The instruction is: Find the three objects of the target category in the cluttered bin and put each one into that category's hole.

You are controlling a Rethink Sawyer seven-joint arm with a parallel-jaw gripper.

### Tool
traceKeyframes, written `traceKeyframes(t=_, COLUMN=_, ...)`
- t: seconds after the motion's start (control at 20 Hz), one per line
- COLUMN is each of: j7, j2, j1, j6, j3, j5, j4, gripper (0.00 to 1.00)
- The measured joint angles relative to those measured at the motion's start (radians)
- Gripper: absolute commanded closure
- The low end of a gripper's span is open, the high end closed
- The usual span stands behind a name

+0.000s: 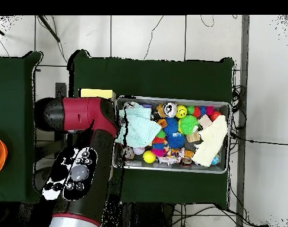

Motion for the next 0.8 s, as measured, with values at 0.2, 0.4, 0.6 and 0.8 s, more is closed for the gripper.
traceKeyframes(t=0.2, j7=0.0, j2=-0.002, j1=0.0, j6=0.0, j3=0.0, j5=0.0, j4=0.0, gripper=0.0)
traceKeyframes(t=0.4, j7=0.0, j2=-0.002, j1=0.0, j6=0.0, j3=0.0, j5=0.0, j4=0.0, gripper=0.0)
traceKeyframes(t=0.6, j7=0.0, j2=-0.009, j1=-0.003, j6=0.0, j3=0.0, j5=0.0, j4=0.013, gripper=0.0)
traceKeyframes(t=0.8, j7=0.0, j2=-0.026, j1=-0.005, j6=-0.017, j3=0.0, j5=-0.005, j4=0.051, gripper=0.0)
